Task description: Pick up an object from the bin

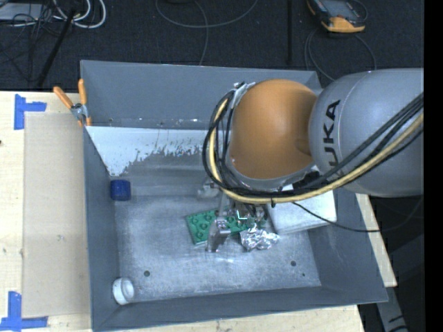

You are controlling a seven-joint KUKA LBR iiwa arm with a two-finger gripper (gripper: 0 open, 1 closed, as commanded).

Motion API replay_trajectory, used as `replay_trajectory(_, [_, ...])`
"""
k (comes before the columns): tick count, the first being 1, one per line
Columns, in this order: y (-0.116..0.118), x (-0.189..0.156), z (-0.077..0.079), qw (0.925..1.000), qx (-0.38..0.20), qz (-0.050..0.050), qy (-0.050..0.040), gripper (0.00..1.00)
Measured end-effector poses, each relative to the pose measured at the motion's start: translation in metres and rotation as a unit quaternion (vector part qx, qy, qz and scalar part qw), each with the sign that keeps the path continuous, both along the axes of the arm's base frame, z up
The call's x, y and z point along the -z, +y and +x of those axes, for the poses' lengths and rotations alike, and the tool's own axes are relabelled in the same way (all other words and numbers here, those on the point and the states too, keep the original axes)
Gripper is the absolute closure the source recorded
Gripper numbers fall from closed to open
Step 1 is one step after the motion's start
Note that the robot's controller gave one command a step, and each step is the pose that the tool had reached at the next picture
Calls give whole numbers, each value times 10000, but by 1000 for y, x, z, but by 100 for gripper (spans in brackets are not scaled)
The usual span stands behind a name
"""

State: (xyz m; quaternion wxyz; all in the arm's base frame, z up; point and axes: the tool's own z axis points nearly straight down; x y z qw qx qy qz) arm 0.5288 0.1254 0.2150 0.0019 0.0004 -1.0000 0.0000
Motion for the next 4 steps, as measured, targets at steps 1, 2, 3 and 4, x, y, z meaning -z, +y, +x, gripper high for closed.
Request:
replay_trajectory(1, [-69, 144, 49, 9999, 140, 26, -31, 0])
replay_trajectory(2, [-67, 141, 50, 9999, 145, 13, -19, 0])
replay_trajectory(3, [-67, 139, 50, 9999, 157, 9, -22, 0])
replay_trajectory(4, [-66, 139, 51, 9998, 173, 8, -22, 0])
